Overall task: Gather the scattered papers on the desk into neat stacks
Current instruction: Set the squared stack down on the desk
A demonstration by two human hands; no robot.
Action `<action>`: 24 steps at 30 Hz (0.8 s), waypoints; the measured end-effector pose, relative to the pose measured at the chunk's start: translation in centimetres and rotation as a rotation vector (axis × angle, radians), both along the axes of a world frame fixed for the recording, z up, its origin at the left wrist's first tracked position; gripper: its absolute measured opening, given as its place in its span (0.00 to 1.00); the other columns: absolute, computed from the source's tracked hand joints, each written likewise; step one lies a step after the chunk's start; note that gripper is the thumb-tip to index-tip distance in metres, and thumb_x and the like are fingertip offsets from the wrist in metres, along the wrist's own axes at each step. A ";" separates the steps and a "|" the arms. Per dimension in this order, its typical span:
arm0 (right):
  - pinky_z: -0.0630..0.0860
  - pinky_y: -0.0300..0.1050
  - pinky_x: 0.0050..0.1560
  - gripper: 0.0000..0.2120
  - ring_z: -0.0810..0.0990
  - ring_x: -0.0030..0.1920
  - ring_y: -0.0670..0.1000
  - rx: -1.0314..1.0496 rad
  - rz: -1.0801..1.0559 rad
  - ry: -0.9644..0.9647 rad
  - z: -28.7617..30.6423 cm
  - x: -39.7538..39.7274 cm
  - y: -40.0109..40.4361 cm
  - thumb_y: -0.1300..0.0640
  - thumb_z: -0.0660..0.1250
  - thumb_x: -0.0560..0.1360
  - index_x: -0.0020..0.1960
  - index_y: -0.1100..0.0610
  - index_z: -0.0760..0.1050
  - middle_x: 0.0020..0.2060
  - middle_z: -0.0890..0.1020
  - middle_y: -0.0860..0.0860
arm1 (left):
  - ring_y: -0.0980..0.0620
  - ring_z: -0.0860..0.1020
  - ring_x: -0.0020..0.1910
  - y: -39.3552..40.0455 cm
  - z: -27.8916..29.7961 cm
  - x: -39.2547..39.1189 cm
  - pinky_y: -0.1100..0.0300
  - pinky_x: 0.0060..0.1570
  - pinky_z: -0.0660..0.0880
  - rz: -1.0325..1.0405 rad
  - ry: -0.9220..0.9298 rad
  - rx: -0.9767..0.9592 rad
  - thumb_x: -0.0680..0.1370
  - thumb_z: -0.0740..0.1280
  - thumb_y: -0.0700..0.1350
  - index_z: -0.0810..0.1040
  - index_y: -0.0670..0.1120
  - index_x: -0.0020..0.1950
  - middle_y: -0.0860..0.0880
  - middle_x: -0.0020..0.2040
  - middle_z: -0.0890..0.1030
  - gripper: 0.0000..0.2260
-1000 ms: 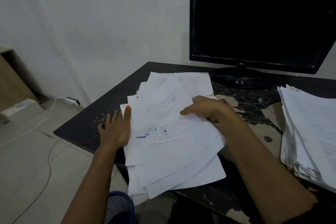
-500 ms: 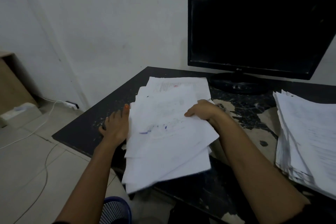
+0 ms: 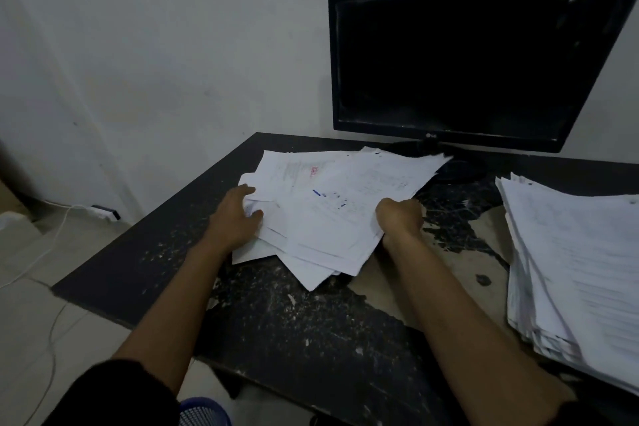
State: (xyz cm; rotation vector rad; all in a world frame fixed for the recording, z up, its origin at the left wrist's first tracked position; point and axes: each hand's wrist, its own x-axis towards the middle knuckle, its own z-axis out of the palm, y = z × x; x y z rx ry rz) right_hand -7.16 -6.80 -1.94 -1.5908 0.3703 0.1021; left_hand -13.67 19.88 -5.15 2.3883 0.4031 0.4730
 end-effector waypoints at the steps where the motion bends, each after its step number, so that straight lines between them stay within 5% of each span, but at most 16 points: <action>1: 0.75 0.45 0.49 0.17 0.75 0.47 0.54 -0.060 0.023 -0.011 0.0 0.2 -0.5 0.65 0.58 0.76 0.64 0.62 0.73 0.60 0.78 0.56 | 0.46 0.64 0.74 0.1 0.2 0.9 0.46 0.73 0.61 -0.047 0.096 0.033 0.77 0.67 0.40 0.66 0.48 0.73 0.48 0.76 0.64 0.25; 4: 0.73 0.45 0.47 0.16 0.74 0.46 0.54 -0.231 0.088 -0.051 0.7 0.9 -2.2 0.65 0.57 0.77 0.63 0.63 0.73 0.57 0.78 0.57 | 0.46 0.57 0.77 0.3 0.7 3.3 0.45 0.75 0.56 -0.129 0.275 0.105 0.78 0.65 0.43 0.62 0.52 0.76 0.51 0.79 0.58 0.27; 9: 0.72 0.45 0.44 0.06 0.71 0.37 0.51 -0.481 0.218 -0.075 2.3 1.5 -5.0 0.65 0.58 0.78 0.53 0.62 0.71 0.53 0.76 0.59 | 0.47 0.58 0.77 -0.2 1.8 5.2 0.46 0.75 0.55 -0.240 0.550 0.186 0.72 0.69 0.60 0.59 0.56 0.77 0.51 0.79 0.56 0.36; 11: 0.71 0.45 0.45 0.09 0.75 0.42 0.54 -0.564 0.235 -0.090 2.9 1.4 -6.0 0.66 0.58 0.78 0.56 0.65 0.71 0.55 0.76 0.60 | 0.48 0.56 0.77 -0.7 2.4 4.8 0.47 0.76 0.53 -0.291 0.603 0.201 0.69 0.72 0.65 0.58 0.55 0.78 0.53 0.80 0.55 0.42; 13: 0.70 0.46 0.48 0.14 0.76 0.53 0.59 -0.616 0.237 -0.090 3.7 1.0 -7.1 0.65 0.58 0.78 0.62 0.68 0.70 0.58 0.75 0.61 | 0.49 0.54 0.78 -1.3 3.1 3.9 0.47 0.76 0.52 -0.318 0.664 0.214 0.59 0.71 0.74 0.54 0.56 0.79 0.54 0.80 0.52 0.54; 17: 0.70 0.46 0.48 0.15 0.75 0.53 0.60 -0.696 0.227 -0.093 4.8 0.0 -9.2 0.65 0.58 0.79 0.65 0.68 0.69 0.60 0.75 0.62 | 0.49 0.50 0.78 -2.6 4.0 1.8 0.47 0.76 0.50 -0.369 0.741 0.288 0.40 0.66 0.81 0.49 0.57 0.79 0.55 0.80 0.48 0.71; 20: 0.69 0.46 0.48 0.16 0.75 0.59 0.62 -0.717 0.199 -0.098 5.5 -0.8 -10.9 0.65 0.59 0.79 0.66 0.67 0.68 0.61 0.75 0.63 | 0.48 0.54 0.78 -3.0 4.4 1.8 0.44 0.75 0.53 -0.363 0.728 0.345 0.44 0.67 0.81 0.52 0.57 0.79 0.54 0.80 0.52 0.68; 24: 0.70 0.46 0.49 0.18 0.75 0.58 0.62 -0.726 0.187 -0.097 5.6 -2.0 -12.8 0.65 0.60 0.78 0.68 0.66 0.67 0.62 0.74 0.62 | 0.46 0.60 0.76 -4.0 4.4 2.3 0.44 0.74 0.57 -0.324 0.603 0.540 0.70 0.72 0.64 0.52 0.53 0.79 0.49 0.79 0.58 0.45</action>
